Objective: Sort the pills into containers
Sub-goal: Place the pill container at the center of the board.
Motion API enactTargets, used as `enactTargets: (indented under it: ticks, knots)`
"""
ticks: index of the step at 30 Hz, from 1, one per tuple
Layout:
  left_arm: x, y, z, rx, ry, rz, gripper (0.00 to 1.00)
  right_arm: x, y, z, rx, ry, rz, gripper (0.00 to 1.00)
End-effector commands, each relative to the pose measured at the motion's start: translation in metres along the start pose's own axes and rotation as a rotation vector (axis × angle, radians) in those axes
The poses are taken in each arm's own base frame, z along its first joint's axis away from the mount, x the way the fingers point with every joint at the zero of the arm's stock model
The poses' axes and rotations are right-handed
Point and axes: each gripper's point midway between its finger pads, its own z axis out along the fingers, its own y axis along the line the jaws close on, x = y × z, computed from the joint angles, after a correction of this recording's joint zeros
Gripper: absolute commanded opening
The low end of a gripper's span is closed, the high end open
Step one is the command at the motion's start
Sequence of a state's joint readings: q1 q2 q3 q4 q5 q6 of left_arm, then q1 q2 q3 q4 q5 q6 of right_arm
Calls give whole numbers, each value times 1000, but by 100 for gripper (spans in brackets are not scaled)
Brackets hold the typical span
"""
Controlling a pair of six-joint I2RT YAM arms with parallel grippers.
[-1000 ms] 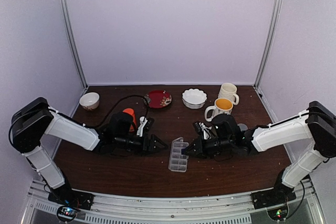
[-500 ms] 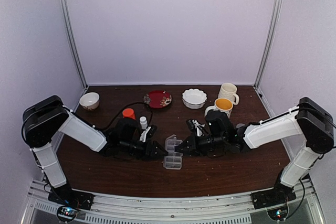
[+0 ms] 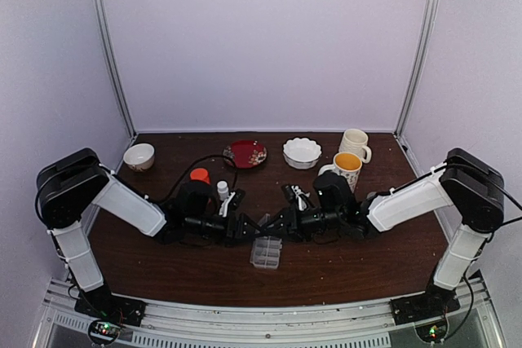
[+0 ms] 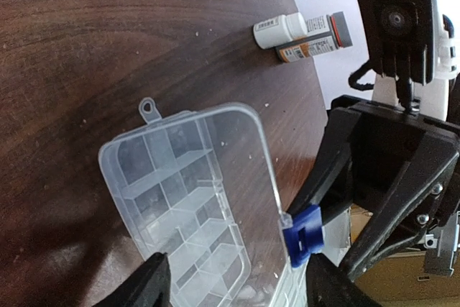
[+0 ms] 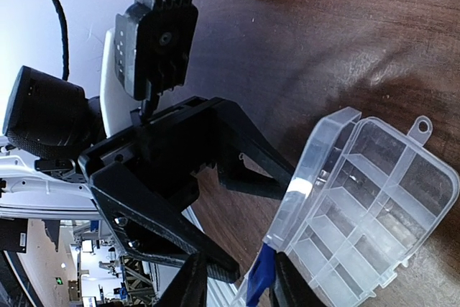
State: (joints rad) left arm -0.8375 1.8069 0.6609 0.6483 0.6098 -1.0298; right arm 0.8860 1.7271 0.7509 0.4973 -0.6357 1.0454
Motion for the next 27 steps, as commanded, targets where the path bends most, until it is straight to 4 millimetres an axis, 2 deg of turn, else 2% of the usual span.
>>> enactTargets:
  ticks: [1, 4, 8, 10, 13, 17, 27]
  knots:
    - [-6, -14, -7, 33, -37, 35, 69, -4, 18, 6, -72, -4, -15, 32]
    - [-4, -14, -13, 20, -39, 39, 71, -5, 25, 6, -104, -8, -20, 33]
    - [0, -18, -19, 24, -33, 51, 74, -6, 35, 7, -143, -13, -28, 38]
    - [2, -18, -20, 7, -13, 62, 79, -7, 38, 8, -162, -15, -24, 40]
    - [3, -12, -23, -71, 13, 79, 83, -8, 40, 11, -187, -15, -2, 42]
    - [6, -8, -28, -194, 53, 119, 85, -10, 41, 16, -200, -15, 29, 44]
    - [5, -19, -25, -262, 80, 143, 85, -13, 47, 13, -207, -28, 14, 45]
